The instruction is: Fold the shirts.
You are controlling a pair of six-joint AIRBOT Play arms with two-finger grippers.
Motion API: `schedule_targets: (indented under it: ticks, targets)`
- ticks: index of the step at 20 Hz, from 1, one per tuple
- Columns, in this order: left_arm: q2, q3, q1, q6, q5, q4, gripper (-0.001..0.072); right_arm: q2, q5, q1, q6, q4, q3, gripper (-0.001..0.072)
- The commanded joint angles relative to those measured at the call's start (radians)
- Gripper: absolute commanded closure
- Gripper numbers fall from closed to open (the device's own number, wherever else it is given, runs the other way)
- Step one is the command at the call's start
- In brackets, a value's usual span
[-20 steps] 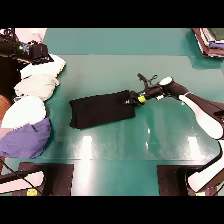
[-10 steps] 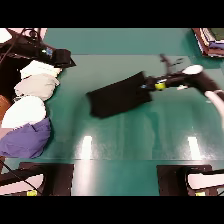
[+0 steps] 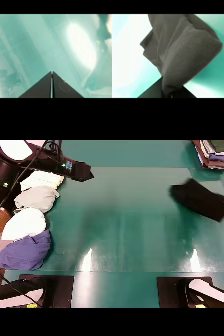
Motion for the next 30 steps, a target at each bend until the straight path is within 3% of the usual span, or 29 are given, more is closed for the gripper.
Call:
schedule_targets:
  ticks: [1,6,7,9,10,13,15,19,22,27,28,29,30]
  targets:
    - [0.0,0.0,-0.029,-0.005,0.047,0.0,0.0684,0.029,-0.009,-0.26,0.001,-0.003,-0.086,0.0701]
    - [0.0,0.0,-0.029,-0.004,0.047,0.001,0.0684,0.027,-0.004,-0.302,0.003,-0.187,-0.104,0.0699]
    - [0.0,0.0,-0.029,-0.004,0.047,0.002,0.0684,0.027,0.01,-0.302,0.003,-0.21,-0.104,0.0648]
    - [0.0,0.0,-0.029,-0.003,0.047,0.005,0.0684,0.028,0.036,-0.308,0.003,-0.278,-0.1,0.0252]
    - [0.0,0.0,-0.029,0.001,0.043,0.005,0.0684,0.028,0.069,-0.318,0.003,-0.343,-0.082,0.0217]
    - [0.0,0.0,-0.029,0.004,0.043,0.004,0.0684,0.028,0.192,-0.354,0.024,-0.52,0.02,0.0218]
    - [0.0,0.0,-0.029,0.004,0.056,0.005,0.0684,0.028,0.246,-0.373,0.067,-0.52,0.084,0.0218]
    - [0.0,0.0,-0.029,0.004,0.097,0.005,0.0684,0.029,0.285,-0.288,0.115,-0.286,0.149,0.0241]
    - [0.0,0.0,-0.029,0.003,0.121,0.004,0.0684,0.029,0.292,-0.09,0.114,-0.06,0.099,0.0244]
    - [0.0,0.0,-0.029,0.003,0.122,0.004,0.0684,0.029,0.291,0.301,0.113,-0.05,0.09,0.0283]
    - [0.0,0.0,-0.029,0.003,0.122,0.004,0.0684,0.029,0.289,0.362,0.107,-0.05,0.09,0.0339]
    - [0.0,0.0,-0.029,0.003,0.122,0.004,0.0684,0.029,0.289,0.411,0.09,-0.05,0.09,0.0548]
    - [0.0,0.0,-0.029,0.003,0.122,0.004,0.0684,0.029,0.289,0.453,0.07,-0.05,0.09,0.0698]
